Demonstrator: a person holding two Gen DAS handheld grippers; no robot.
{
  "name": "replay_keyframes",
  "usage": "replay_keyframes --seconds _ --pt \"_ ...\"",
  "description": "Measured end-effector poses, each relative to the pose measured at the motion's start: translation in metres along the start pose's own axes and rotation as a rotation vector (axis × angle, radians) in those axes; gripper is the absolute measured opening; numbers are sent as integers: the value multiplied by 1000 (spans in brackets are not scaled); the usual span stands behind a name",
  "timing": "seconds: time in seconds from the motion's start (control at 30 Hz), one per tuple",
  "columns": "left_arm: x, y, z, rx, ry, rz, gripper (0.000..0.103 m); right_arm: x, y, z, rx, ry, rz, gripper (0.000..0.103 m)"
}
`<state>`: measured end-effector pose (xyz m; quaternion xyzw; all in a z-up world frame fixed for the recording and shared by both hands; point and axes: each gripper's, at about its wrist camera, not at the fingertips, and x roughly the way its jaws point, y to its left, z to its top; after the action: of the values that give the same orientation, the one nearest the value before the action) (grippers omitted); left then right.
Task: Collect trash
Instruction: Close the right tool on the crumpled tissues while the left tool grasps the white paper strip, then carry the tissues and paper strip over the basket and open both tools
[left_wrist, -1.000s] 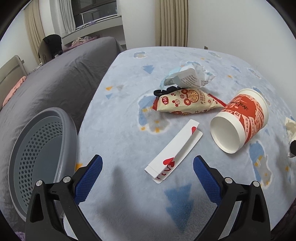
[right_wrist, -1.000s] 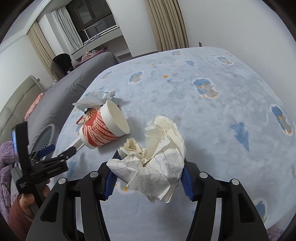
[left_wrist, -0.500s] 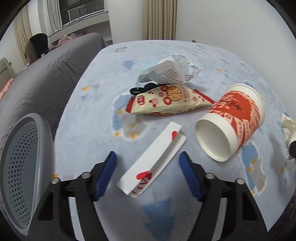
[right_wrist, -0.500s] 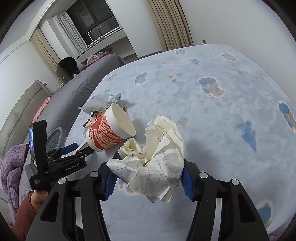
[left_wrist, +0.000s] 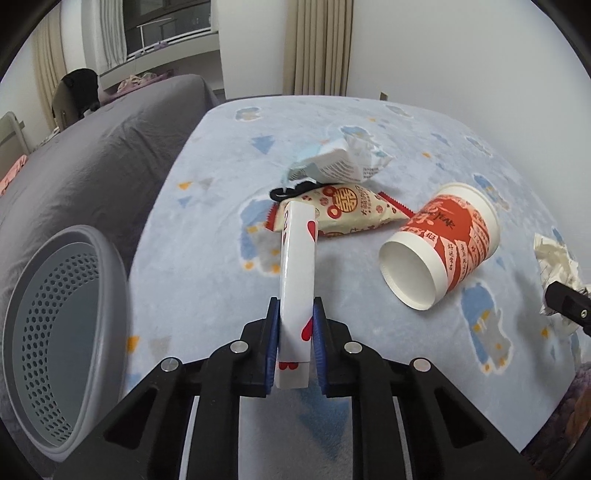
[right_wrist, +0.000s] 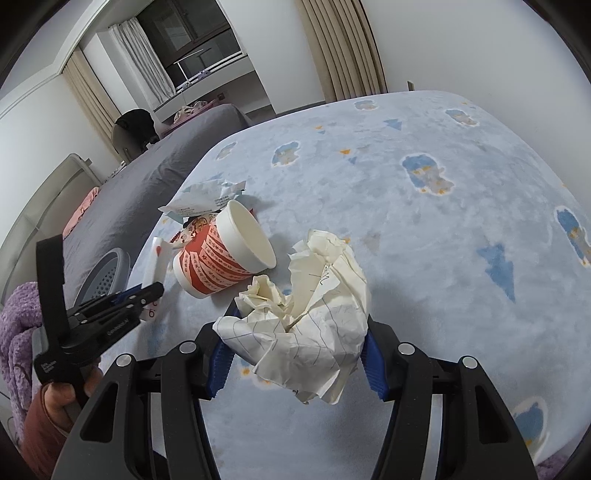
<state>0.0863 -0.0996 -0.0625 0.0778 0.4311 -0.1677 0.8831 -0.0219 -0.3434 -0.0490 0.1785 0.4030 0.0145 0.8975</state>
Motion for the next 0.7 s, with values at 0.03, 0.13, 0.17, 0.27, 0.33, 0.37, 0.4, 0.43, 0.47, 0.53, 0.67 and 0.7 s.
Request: replay_keyframes --seconds 0.03,0.13,0.17,0.27,0.33,0.37,0.4,0.43,0.47,0.53,0.67,0.7 --pt "-5 2 0 -6 -10 -2 17 -1 2 -1 -5 -2 -2 57" --pt "-18 10 -2 -18 -39 1 17 -3 9 -4 -14 -3 -7 57" --pt "-24 14 -2 -25 -51 2 17 -5 11 -6 -14 -3 -4 57" --pt "-38 24 -3 -43 -78 10 17 -8 20 -11 -15 -1 -2 57" --pt "-48 33 -5 -60 -98 21 17 -12 27 -12 -22 -4 2 57" --pt "-52 37 -5 -68 -105 29 17 -13 33 -13 -27 -3 4 57" --pt "-56 43 -5 -79 -114 44 17 -14 37 -14 -31 -1 6 57" --pt "-61 50 -6 -92 -121 54 17 -15 42 -14 -35 1 9 57" --pt "-65 56 -6 -105 -127 59 17 -16 50 -14 -41 4 16 57" --pt "-74 71 -7 -141 -143 75 17 -18 63 -13 -60 4 26 57" --pt "-91 95 -12 -186 -178 110 17 -21 101 -9 -129 -10 50 57" --pt "-95 102 -13 -195 -186 120 17 -21 110 -8 -144 -11 59 57"
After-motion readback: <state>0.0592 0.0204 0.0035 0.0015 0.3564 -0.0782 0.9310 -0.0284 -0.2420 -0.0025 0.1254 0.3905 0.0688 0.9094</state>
